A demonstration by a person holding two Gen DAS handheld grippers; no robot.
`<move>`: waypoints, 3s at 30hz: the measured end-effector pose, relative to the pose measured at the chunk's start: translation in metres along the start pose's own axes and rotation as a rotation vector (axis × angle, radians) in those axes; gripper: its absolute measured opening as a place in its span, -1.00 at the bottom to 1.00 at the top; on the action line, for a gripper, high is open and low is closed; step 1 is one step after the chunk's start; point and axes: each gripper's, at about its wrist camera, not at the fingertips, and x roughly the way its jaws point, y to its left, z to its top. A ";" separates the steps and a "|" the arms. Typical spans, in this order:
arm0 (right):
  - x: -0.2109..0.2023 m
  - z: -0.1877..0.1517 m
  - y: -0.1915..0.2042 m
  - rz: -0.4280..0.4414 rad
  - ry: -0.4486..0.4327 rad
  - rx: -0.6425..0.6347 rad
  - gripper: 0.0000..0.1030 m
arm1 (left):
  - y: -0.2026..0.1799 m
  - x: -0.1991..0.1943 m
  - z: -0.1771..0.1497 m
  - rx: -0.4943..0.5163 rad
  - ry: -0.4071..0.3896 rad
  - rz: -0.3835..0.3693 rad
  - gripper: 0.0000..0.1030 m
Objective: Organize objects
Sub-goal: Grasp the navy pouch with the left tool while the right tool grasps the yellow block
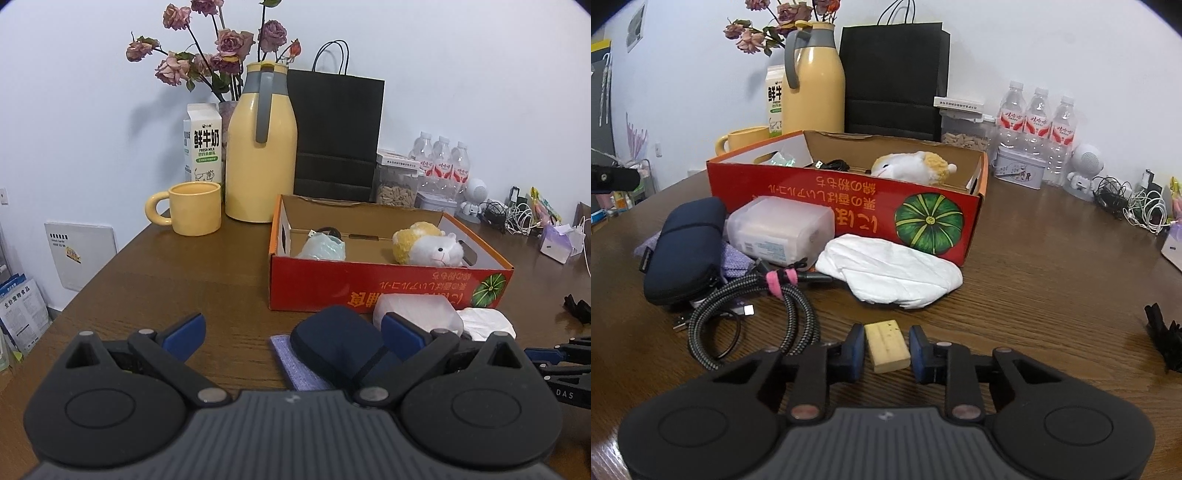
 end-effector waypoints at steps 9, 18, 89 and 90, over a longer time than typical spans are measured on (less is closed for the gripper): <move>-0.016 0.010 0.001 -0.016 -0.097 -0.007 -0.53 | -0.013 0.012 -0.004 -0.023 0.063 0.003 1.00; -0.016 0.049 0.005 -0.020 -0.181 -0.122 -0.53 | -0.044 0.034 -0.009 0.003 0.120 0.031 1.00; 0.040 0.045 -0.035 0.107 -0.117 0.061 -0.51 | -0.075 0.058 -0.021 -0.163 0.161 0.264 0.31; 0.038 0.045 -0.035 0.108 -0.126 0.060 -0.51 | -0.073 0.055 -0.020 -0.163 0.154 0.262 0.30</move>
